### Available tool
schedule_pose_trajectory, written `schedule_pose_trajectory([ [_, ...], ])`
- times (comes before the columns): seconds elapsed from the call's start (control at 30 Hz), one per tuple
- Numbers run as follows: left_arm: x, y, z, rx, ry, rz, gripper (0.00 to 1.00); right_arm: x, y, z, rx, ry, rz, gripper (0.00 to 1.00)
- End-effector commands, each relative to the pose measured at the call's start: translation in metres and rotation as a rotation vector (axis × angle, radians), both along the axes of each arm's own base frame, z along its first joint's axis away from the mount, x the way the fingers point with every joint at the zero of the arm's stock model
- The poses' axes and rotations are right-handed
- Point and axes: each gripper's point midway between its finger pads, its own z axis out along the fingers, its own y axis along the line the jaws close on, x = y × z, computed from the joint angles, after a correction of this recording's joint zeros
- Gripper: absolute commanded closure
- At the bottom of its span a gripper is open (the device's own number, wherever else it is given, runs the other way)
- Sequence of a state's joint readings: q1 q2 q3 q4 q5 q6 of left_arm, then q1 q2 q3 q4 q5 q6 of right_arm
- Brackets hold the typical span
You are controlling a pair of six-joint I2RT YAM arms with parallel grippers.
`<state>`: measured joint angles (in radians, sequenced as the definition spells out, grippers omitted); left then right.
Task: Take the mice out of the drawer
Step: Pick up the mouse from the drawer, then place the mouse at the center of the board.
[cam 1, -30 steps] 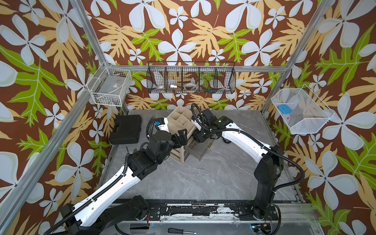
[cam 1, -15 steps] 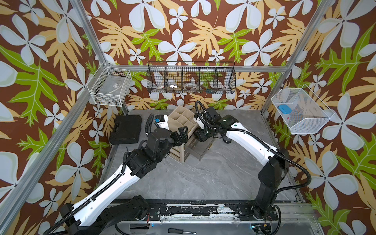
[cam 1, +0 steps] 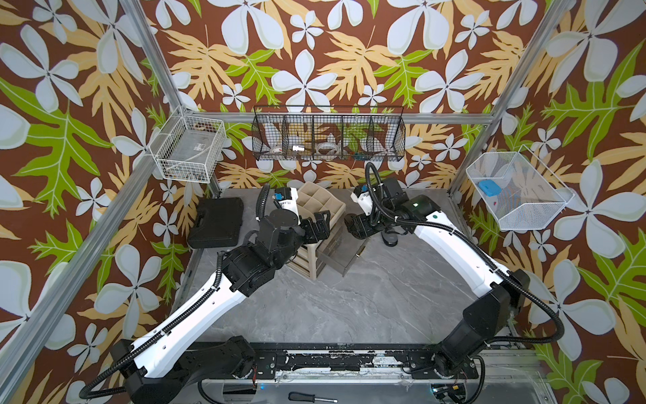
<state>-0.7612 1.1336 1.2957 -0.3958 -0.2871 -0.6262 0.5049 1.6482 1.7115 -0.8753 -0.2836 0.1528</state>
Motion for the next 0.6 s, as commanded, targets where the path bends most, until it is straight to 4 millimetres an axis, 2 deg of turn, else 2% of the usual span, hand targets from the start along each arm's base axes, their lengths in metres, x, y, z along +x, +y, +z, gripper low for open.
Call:
schedule_pose_trajectory([
  [0.0,0.002,-0.011,0.002,0.019,-0.004,-0.046,0.03,0.002,-0.009,0.017,0.071,-0.021,-0.015,0.49],
  [0.13,0.008,-0.027,0.004,0.025,0.003,-0.095,0.04,0.025,-0.05,0.022,0.077,-0.038,-0.134,0.49],
  [0.23,0.014,-0.038,0.002,0.034,0.008,-0.124,0.03,0.048,-0.088,0.014,0.083,-0.025,-0.265,0.48],
  [0.33,0.02,-0.049,0.002,0.047,0.014,-0.147,0.03,0.065,-0.114,-0.006,0.009,-0.014,-0.356,0.48],
  [0.57,0.03,-0.073,-0.001,0.04,0.033,-0.209,0.03,0.1,-0.135,-0.072,-0.114,0.057,-0.467,0.48],
])
